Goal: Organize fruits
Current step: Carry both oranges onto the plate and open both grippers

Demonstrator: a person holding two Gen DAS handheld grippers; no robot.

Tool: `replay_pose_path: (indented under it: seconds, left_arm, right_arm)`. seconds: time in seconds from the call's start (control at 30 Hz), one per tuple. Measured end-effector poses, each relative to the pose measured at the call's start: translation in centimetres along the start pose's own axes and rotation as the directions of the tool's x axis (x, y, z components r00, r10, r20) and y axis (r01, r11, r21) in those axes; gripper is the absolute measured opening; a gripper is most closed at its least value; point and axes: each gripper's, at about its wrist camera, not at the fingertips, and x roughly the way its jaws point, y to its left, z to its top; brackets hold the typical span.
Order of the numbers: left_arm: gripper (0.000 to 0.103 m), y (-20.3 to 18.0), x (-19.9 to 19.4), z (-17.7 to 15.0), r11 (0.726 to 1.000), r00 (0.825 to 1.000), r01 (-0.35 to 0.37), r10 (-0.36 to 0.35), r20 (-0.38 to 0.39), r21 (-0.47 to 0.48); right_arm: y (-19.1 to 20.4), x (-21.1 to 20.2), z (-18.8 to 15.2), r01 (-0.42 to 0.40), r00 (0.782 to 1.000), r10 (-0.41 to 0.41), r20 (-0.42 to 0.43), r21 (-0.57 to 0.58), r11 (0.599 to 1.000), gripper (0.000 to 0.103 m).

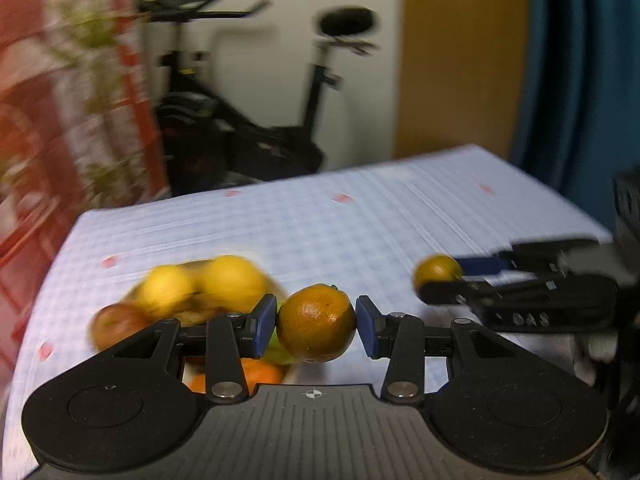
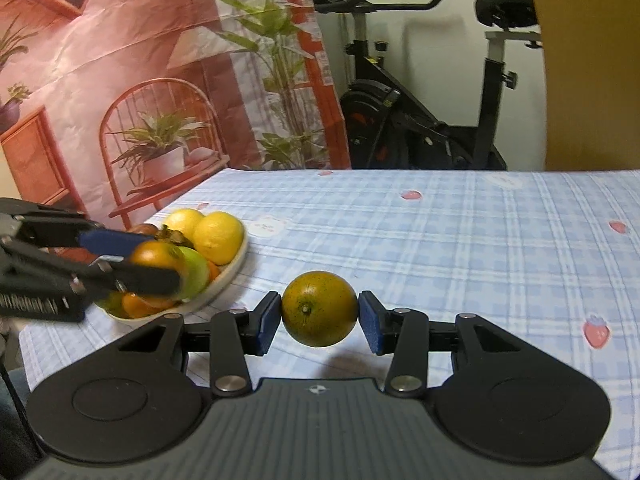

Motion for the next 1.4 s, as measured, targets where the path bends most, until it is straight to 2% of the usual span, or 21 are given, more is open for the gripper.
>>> replay_pose_path:
  seconds: [0.27, 0.47, 0.87, 1.4]
  left_arm:
    - [0.046, 6.2, -1.7, -0.5, 0.98, 0.996, -0.084, 0.087, 0.006, -0.183]
    - [0.046, 8.3, -1.0, -0.6, 0.969, 0.995, -0.094, 0.098, 0.007, -0.231]
    - [0.046, 9.4, 0.0, -2.0, 0.962, 0.996, -0.086, 0.091, 0.011, -0.259]
    - [0.045, 9.8, 1.1, -2.4, 0.96, 0.996, -0.085, 0.087, -0.002, -0.268]
  right_arm:
    - [3.6, 2.7, 2.6, -0.061, 0.998, 0.06, -0.004, -0.056, 0.997, 0.045]
    - [7.0, 5.3, 4.1, -0.115, 0.993, 0.113, -0.024, -0.15, 0.982, 0.045]
    - [11.0, 9.3, 4.7, -0.166, 0.986, 0.151, -0.076, -0.26, 0.951, 0.045]
    - [11.3, 11.6, 4.4, -0.171, 0.983, 0.144, -0.115, -0.285, 0.943, 0.047]
